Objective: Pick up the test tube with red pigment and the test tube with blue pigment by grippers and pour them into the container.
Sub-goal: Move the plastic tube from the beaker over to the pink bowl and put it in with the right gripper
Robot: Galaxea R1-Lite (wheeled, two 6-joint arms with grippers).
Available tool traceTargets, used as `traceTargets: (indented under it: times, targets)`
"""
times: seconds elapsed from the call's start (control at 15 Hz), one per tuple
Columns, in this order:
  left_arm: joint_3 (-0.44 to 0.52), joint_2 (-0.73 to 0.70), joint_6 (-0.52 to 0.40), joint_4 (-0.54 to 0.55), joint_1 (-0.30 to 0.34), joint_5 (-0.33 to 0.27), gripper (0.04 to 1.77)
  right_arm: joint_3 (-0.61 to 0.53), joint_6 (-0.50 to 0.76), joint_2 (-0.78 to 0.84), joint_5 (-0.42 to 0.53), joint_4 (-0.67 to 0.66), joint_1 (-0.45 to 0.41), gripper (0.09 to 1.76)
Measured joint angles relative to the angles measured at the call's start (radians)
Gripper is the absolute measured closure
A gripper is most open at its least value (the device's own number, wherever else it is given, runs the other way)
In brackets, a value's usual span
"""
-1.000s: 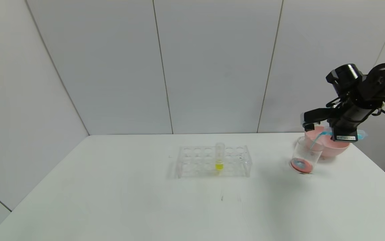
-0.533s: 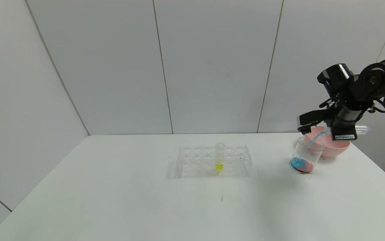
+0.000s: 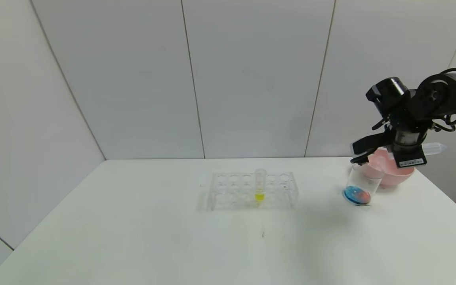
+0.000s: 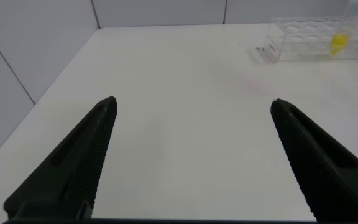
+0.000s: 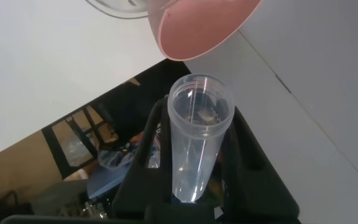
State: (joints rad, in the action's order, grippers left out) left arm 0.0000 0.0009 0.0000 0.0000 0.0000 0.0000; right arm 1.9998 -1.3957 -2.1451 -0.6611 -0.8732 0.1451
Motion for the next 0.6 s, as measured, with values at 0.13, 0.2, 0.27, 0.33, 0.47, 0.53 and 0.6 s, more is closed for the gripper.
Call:
traceTargets:
  times: [0.13, 0.2, 0.27, 0.33, 0.47, 0.53, 0.6]
  targets:
    - [0.000, 0.000, 0.000, 0.000, 0.000, 0.000, 0.05, 0.000, -0.001, 0.001, -0.006, -0.014, 0.011, 1.34]
    - [0.000, 0.000, 0.000, 0.000, 0.000, 0.000, 0.05, 0.000, -0.001, 0.001, -0.006, -0.016, 0.015, 1.34]
    - [0.000, 0.000, 0.000, 0.000, 0.000, 0.000, 0.05, 0.000, -0.001, 0.001, -0.008, -0.016, 0.019, 1.34]
    - [0.000, 0.000, 0.000, 0.000, 0.000, 0.000, 0.05, 0.000, -0.001, 0.002, -0.009, -0.015, 0.024, 1.34]
    - [0.000, 0.000, 0.000, 0.000, 0.000, 0.000, 0.05, 0.000, 0.001, 0.004, -0.009, -0.016, 0.034, 1.34]
    - [0.000, 0.000, 0.000, 0.000, 0.000, 0.000, 0.05, 0.000, 0.002, 0.005, -0.009, -0.017, 0.038, 1.34]
    - [0.000, 0.000, 0.000, 0.000, 0.000, 0.000, 0.05, 0.000, 0.004, 0.005, -0.008, -0.018, 0.040, 1.34]
